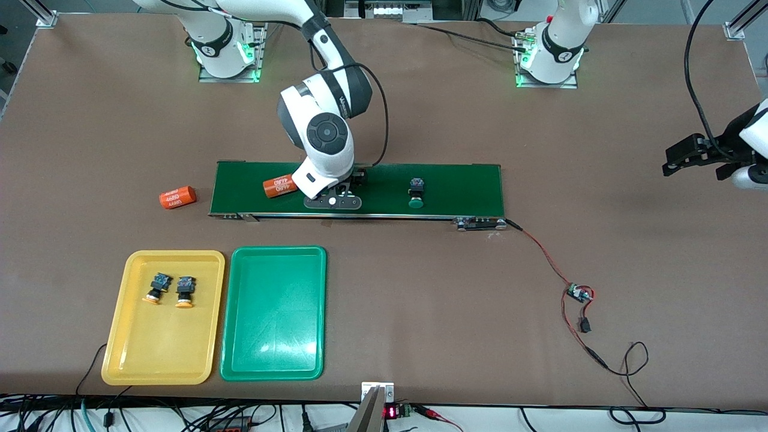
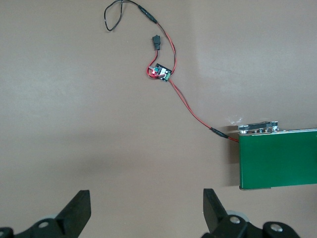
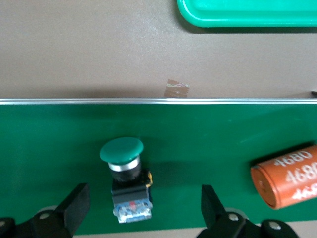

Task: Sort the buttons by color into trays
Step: 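Lower the right gripper onto a green button on the belt and grasp it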

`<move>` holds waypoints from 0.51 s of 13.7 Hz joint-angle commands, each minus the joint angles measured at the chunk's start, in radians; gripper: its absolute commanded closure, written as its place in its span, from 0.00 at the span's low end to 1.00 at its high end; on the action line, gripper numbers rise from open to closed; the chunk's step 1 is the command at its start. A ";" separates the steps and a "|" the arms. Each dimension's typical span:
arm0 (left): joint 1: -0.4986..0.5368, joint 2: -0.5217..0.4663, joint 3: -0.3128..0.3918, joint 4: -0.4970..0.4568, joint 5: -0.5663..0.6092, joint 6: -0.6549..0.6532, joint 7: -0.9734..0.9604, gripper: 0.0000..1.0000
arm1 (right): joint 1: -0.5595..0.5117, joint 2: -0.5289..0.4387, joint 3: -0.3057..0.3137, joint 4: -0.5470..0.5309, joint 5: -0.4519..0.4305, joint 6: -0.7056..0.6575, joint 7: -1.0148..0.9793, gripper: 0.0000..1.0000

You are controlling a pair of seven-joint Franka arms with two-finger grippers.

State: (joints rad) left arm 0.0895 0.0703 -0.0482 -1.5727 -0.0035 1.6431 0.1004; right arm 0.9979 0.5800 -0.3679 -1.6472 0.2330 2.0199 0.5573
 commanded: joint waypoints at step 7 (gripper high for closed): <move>0.007 -0.041 -0.006 -0.023 0.019 0.006 -0.002 0.00 | -0.004 0.081 -0.005 -0.006 0.063 0.037 -0.007 0.17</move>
State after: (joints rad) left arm 0.0900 0.0541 -0.0481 -1.5740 -0.0015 1.6447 0.1000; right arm 0.9961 0.6488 -0.3692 -1.6488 0.2720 2.0485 0.5572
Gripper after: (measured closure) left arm 0.000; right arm 0.018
